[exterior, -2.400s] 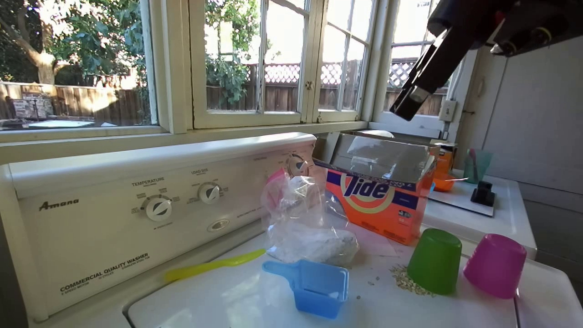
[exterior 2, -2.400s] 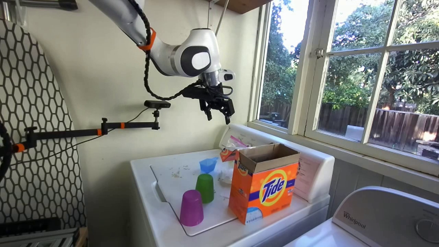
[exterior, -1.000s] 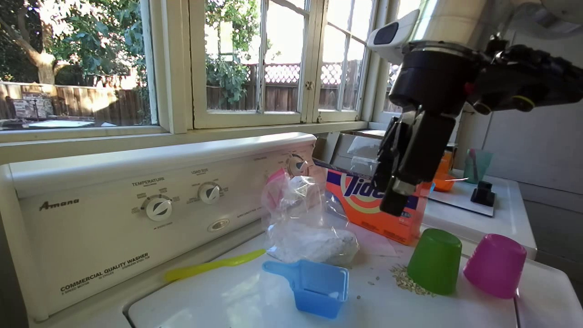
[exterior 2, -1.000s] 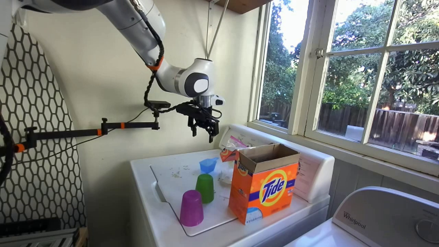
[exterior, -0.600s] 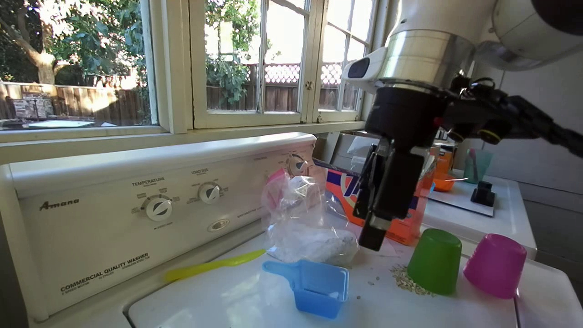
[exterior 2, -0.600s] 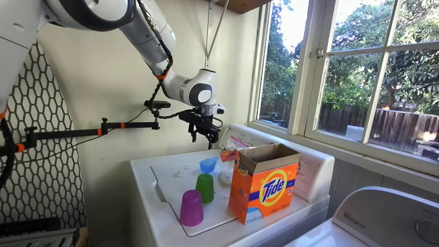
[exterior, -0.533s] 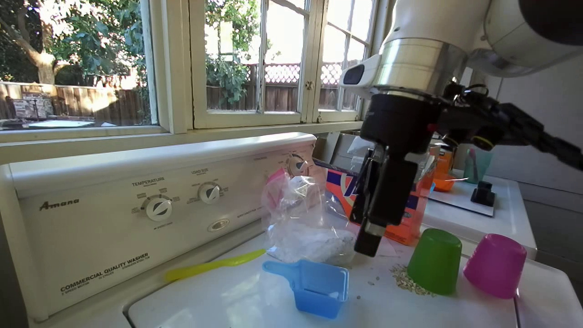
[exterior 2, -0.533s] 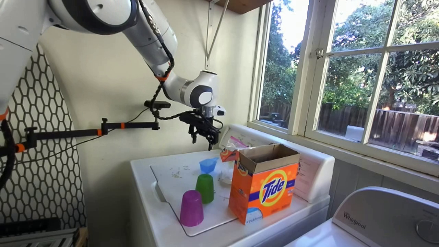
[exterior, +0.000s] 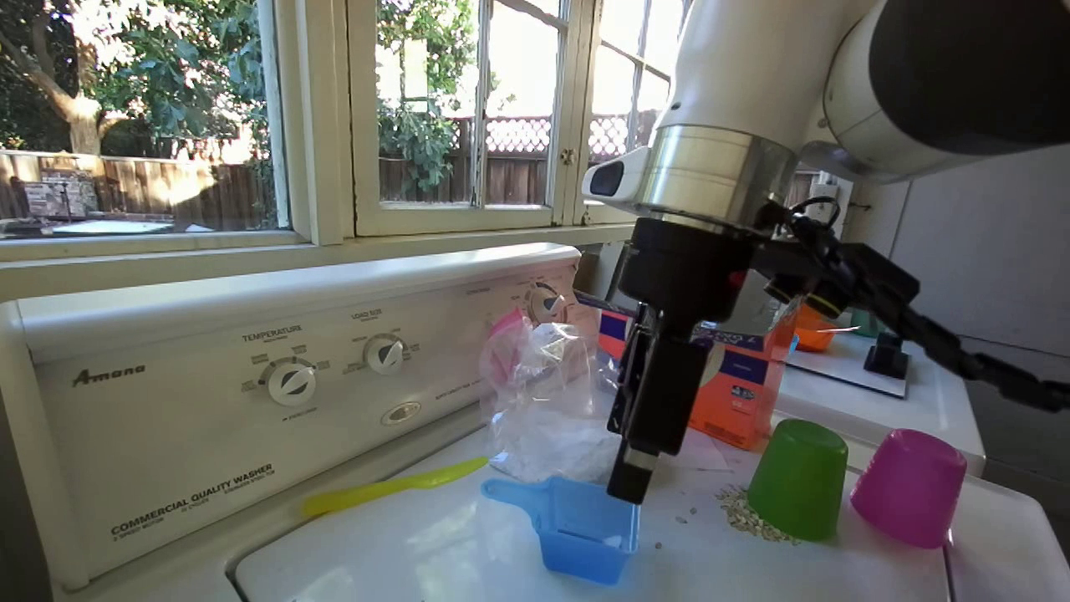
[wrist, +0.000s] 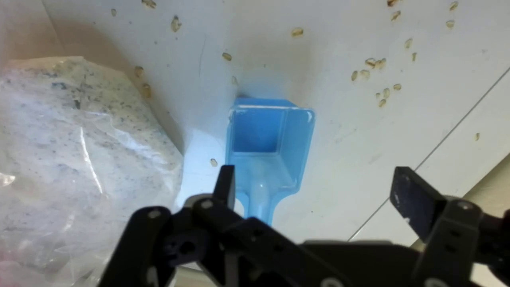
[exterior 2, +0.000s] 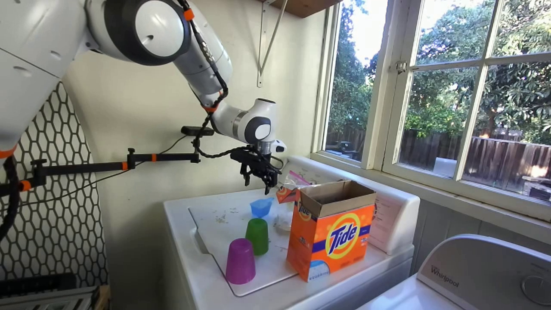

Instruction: Move the box of Tide to the left machine then put the blue measuring cup in the box.

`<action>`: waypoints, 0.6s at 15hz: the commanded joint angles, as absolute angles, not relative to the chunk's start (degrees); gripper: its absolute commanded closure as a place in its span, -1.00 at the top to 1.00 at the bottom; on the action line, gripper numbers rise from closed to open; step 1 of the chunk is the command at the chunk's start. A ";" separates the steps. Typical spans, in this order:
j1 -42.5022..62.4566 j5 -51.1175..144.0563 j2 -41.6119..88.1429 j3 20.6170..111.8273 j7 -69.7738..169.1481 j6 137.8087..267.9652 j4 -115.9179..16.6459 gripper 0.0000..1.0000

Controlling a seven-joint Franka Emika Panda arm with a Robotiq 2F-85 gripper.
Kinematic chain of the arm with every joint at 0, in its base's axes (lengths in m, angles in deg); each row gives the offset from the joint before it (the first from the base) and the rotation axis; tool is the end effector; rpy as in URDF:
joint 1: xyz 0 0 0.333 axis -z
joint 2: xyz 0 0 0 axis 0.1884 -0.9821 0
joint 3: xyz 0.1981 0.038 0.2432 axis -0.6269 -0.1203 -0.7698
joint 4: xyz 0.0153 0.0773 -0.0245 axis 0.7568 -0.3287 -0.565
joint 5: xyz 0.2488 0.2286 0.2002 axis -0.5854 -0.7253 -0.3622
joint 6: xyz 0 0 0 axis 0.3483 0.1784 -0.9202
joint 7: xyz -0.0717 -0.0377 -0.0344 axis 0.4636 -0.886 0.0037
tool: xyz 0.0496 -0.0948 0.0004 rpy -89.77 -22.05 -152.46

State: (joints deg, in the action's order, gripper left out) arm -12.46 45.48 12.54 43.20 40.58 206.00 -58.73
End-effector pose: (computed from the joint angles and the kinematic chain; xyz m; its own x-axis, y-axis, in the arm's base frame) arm 0.5115 0.4370 0.3241 0.6960 0.6928 0.1889 0.7159 -0.6898 -0.1078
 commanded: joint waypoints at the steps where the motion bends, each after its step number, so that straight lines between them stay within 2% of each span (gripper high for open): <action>1: -15.01 48.67 9.34 45.04 42.79 204.65 -55.30 1.00; 9: -18.64 53.48 5.97 47.80 46.44 202.85 -52.48 1.00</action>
State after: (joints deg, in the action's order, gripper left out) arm -16.66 51.04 7.81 46.27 43.89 205.33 -55.00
